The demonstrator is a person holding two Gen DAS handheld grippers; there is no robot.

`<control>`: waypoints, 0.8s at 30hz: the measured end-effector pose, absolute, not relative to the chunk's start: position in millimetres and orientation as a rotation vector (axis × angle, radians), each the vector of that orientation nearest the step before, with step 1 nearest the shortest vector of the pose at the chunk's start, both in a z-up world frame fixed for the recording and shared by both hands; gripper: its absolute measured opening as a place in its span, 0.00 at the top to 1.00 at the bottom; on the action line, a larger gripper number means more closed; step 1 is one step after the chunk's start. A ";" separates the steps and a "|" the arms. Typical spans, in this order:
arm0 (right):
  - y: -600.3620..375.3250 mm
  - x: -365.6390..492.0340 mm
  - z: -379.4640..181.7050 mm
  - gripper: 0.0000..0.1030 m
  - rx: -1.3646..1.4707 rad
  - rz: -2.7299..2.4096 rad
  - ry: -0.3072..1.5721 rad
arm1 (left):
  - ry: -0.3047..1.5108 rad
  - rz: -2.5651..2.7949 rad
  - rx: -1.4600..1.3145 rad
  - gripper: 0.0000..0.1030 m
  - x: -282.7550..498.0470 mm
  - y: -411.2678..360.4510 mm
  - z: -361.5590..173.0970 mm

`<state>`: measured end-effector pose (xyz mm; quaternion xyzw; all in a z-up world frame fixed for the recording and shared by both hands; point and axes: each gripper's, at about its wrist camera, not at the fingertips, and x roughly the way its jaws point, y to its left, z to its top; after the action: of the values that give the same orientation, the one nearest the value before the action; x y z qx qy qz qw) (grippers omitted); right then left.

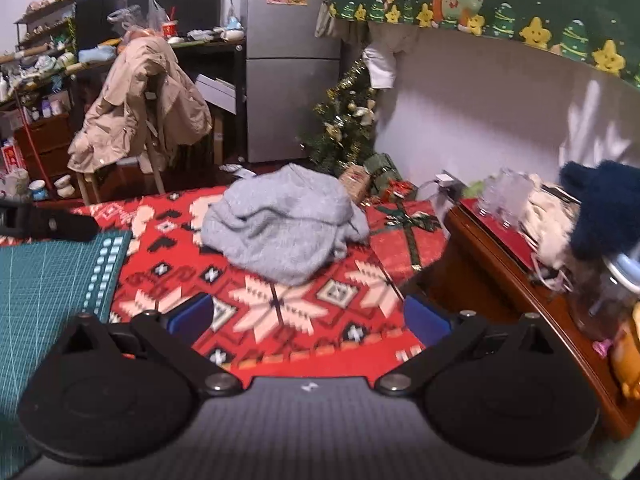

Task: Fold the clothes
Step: 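Reach both grippers to the grey shirt and close on its fabric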

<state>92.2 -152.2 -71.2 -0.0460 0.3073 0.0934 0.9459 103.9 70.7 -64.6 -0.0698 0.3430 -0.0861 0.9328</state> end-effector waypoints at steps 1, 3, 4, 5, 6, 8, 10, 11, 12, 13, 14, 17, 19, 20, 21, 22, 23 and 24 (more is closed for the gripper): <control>-152.2 102.4 -73.5 0.01 -0.091 0.190 0.632 | 0.712 -0.186 -0.126 0.02 112.2 68.2 -67.7; -153.8 126.5 -79.6 0.01 -0.081 0.179 0.648 | 0.756 -0.205 -0.100 0.03 132.1 60.5 -75.2; -155.5 137.6 -82.7 0.01 -0.071 0.182 0.645 | 0.769 -0.225 -0.088 0.07 142.2 55.8 -79.4; -156.9 148.6 -85.9 0.01 -0.064 0.185 0.643 | 0.772 -0.232 -0.080 0.09 149.0 52.9 -84.8; -157.6 158.9 -89.4 0.01 -0.063 0.183 0.641 | 0.768 -0.230 -0.073 0.12 156.5 48.5 -88.6; -159.2 180.0 -96.5 0.03 -0.063 0.182 0.636 | 0.750 -0.218 -0.043 0.16 170.6 39.8 -95.8; -161.2 200.9 -103.6 0.08 -0.072 0.188 0.620 | 0.741 -0.218 -0.008 0.24 187.2 31.0 -101.9; -162.6 210.9 -106.9 0.12 -0.070 0.192 0.616 | 0.745 -0.215 0.003 0.26 195.6 27.6 -105.1; -164.9 221.6 -110.2 0.13 -0.053 0.201 0.618 | 0.749 -0.212 0.013 0.29 203.8 24.4 -108.3; -167.3 232.2 -113.6 0.14 -0.036 0.210 0.621 | 0.753 -0.214 0.008 0.29 210.0 23.0 -110.8; -169.6 242.6 -117.1 0.15 -0.022 0.216 0.622 | 0.756 -0.215 0.004 0.29 216.2 21.7 -113.3; -175.6 271.6 -129.4 0.25 -0.006 0.217 0.615 | 0.768 -0.219 -0.010 0.29 234.8 17.7 -120.7; -179.0 289.8 -137.9 0.29 0.021 0.237 0.632 | 0.769 -0.217 -0.013 0.29 244.6 15.9 -125.1; -180.3 298.1 -142.3 0.29 0.035 0.242 0.638 | 0.765 -0.211 -0.016 0.29 246.9 16.4 -126.3; -181.3 305.5 -146.4 0.30 0.045 0.247 0.642 | 0.757 -0.205 -0.020 0.28 248.1 17.1 -127.2; -181.7 310.9 -149.8 0.36 0.050 0.253 0.645 | 0.749 -0.198 -0.024 0.28 249.1 17.7 -128.1; -182.1 316.9 -153.7 0.47 0.062 0.271 0.652 | 0.735 -0.193 -0.029 0.27 249.2 18.3 -128.4; -182.2 322.2 -156.9 0.54 0.079 0.294 0.660 | 0.722 -0.188 -0.033 0.27 249.3 18.8 -128.7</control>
<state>322.2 -182.2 -156.9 0.0387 0.3229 0.1436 0.9347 249.3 18.8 -128.7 -0.0164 0.3526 -0.0920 0.9311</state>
